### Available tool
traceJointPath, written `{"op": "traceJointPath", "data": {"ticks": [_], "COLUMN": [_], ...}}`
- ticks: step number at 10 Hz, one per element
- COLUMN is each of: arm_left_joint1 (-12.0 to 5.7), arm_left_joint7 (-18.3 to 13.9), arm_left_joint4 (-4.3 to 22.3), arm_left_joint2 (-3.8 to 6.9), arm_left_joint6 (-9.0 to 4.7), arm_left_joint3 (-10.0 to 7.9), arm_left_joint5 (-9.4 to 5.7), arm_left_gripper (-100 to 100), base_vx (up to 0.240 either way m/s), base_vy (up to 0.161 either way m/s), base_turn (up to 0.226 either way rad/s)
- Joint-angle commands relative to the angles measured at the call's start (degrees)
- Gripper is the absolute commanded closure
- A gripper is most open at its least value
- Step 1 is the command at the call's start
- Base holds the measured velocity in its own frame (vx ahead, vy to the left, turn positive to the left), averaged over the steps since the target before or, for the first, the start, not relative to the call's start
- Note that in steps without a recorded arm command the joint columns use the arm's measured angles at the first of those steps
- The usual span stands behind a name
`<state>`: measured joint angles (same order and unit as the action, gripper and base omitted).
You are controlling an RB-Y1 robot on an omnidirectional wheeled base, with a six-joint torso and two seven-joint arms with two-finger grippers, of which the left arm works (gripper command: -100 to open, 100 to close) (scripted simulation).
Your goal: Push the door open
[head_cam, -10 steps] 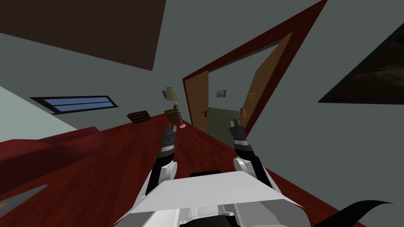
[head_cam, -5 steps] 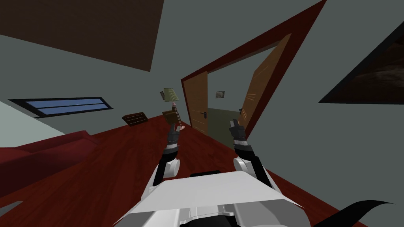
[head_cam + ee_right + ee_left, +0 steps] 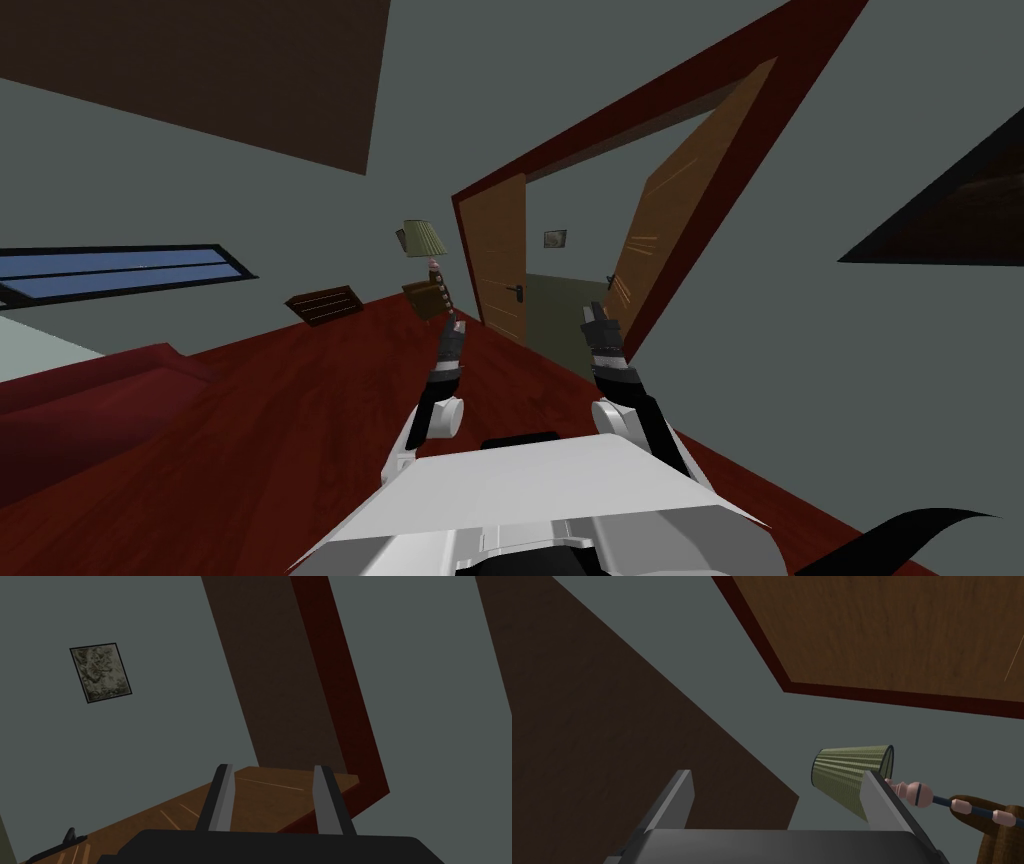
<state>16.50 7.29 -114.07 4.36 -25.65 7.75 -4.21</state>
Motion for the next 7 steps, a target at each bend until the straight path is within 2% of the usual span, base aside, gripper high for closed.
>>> {"op": "traceJointPath", "data": {"ticks": [1, 2, 7], "arm_left_joint1": [-1.31, -1.31, -5.05], "arm_left_joint7": [-0.1, -0.1, 0.0], "arm_left_joint4": [2.6, 2.6, 8.9], "arm_left_joint2": [0.29, 0.29, 0.78], "arm_left_joint6": [-0.39, -0.39, -0.09], "arm_left_joint3": [0.36, 0.36, 1.69], "arm_left_joint5": [-0.47, -0.47, -1.77], "arm_left_gripper": [-100, -100, -100], "base_vx": [0.095, 0.057, 0.078], "base_vy": [0.035, 0.018, 0.033], "base_turn": [-0.055, -0.015, -0.051]}}
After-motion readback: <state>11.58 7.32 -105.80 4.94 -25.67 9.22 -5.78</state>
